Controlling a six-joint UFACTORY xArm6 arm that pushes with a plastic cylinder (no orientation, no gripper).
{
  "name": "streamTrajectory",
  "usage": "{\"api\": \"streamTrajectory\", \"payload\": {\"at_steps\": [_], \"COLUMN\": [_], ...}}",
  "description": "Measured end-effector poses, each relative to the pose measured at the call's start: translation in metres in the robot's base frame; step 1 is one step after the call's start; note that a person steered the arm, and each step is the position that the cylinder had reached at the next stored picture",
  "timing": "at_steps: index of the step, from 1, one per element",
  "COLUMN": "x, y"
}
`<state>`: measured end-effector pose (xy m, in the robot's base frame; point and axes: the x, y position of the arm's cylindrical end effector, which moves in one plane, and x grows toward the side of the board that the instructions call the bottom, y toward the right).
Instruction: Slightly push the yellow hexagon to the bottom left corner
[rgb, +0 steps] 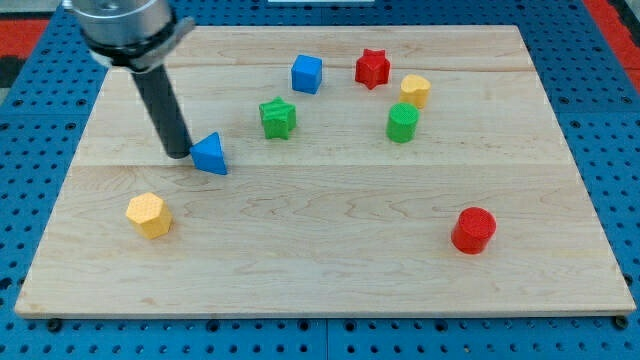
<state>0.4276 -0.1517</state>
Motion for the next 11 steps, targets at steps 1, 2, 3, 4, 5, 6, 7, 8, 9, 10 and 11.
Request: {"api": "streamTrajectory", "payload": {"at_steps": [1,2,3,4,5,6,7,8,9,10,11], "x": [-0.002,-0.003,0.012,0.046,0.043,0.056,0.090,0.097,0.094,0.122,0.163], "y": [0.031,0.034,-0.016,-0.017,-0.002,0.027,-0.002,-0.050,-0.063,-0.012,-0.042]}}
